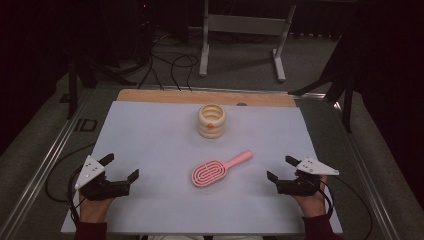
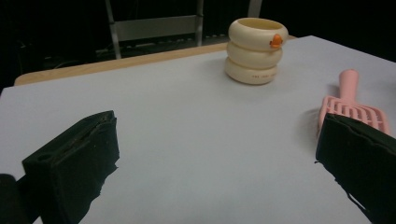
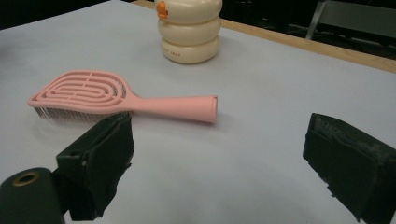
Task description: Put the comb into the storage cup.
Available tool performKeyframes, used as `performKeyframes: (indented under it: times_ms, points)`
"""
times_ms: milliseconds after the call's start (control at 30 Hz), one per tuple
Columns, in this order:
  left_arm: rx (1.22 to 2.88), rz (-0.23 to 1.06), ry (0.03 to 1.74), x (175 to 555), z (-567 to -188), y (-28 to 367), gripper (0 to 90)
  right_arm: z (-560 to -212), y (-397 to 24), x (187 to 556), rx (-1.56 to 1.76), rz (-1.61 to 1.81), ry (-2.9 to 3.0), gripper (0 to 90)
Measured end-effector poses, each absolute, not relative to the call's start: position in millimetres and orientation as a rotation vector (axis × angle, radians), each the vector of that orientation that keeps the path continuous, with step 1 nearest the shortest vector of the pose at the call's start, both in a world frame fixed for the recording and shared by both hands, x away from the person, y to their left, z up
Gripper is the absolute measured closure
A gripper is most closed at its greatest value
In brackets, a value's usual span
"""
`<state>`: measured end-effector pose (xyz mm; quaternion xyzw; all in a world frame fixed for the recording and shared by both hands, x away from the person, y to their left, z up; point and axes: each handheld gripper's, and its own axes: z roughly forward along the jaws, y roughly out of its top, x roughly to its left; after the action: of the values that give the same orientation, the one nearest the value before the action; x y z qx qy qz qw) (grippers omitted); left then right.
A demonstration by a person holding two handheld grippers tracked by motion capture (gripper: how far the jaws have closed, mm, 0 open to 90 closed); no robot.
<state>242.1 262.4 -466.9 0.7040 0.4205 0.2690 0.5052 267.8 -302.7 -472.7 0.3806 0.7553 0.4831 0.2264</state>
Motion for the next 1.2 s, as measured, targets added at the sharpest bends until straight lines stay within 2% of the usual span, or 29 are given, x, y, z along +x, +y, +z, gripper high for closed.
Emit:
performKeyframes:
  times_ms: [633, 1200]
  points:
    - [1.723, 0.663, 1.030, 244, -470, 259, 0.1, -477, -298, 271, 1.054, 1.318, 2.107, 8.4]
    - [1.724, 0.671, 1.033, 245, -470, 258, 0.1, -467, -293, 276, 1.055, 1.319, 2.106, 8.5]
